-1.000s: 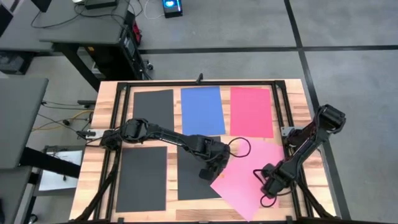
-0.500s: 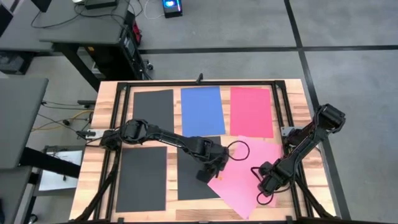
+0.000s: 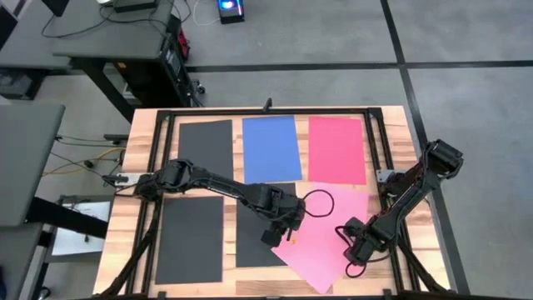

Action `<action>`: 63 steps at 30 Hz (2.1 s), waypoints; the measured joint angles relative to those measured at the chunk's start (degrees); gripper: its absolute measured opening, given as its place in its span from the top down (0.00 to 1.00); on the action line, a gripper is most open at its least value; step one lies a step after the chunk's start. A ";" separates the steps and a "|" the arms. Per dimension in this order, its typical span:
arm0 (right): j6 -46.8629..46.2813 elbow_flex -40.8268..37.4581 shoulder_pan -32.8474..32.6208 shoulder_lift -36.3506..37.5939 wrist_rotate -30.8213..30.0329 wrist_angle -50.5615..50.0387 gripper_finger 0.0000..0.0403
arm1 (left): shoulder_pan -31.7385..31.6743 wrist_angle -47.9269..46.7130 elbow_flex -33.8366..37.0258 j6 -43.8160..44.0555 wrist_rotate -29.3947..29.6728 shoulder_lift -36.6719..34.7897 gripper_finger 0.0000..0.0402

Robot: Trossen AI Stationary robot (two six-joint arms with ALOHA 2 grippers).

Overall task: Organize paper
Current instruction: Stack the pink paper on top of the pink paper

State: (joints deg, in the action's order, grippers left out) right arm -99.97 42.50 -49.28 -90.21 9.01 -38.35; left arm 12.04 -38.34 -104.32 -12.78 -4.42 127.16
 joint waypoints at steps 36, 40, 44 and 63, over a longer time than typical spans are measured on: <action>37.85 8.61 0.36 -6.93 -22.14 26.87 0.88 | -0.27 29.08 40.83 12.60 4.48 -20.24 0.73; 42.41 12.13 0.81 -12.77 -20.42 29.29 0.79 | -0.27 28.74 40.83 14.46 4.52 -20.24 0.73; 45.08 17.23 0.75 -16.55 -19.92 26.38 0.73 | -0.20 28.72 40.81 15.88 4.58 -20.24 0.73; 32.67 24.44 -5.82 -19.56 -13.09 12.13 0.69 | 0.26 28.77 40.75 17.11 4.63 -20.24 0.73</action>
State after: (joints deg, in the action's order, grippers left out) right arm -67.29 66.94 -55.10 -109.78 -4.08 -26.22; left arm 12.29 -9.57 -63.57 4.33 0.21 106.91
